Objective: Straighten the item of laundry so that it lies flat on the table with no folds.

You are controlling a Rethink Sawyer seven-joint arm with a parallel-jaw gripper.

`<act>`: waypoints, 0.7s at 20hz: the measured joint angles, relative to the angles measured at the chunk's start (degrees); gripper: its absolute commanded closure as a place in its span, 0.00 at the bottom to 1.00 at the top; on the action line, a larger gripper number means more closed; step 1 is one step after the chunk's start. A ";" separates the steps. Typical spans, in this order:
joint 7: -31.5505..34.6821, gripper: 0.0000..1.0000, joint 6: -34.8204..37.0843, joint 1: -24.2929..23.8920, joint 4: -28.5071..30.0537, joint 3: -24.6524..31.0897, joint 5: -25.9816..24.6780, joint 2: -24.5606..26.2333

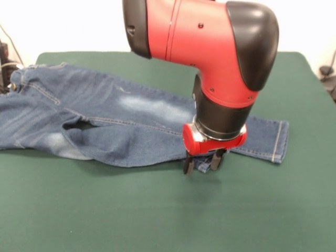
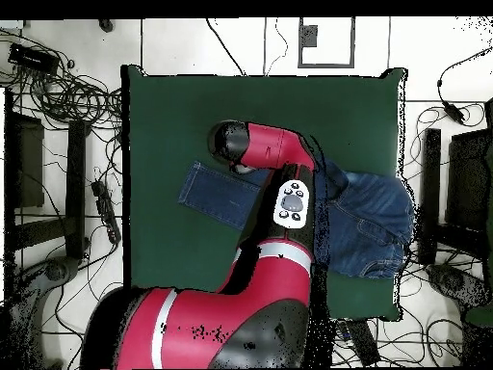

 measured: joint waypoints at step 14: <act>0.00 0.00 1.84 -0.01 -0.60 -0.02 0.04 0.76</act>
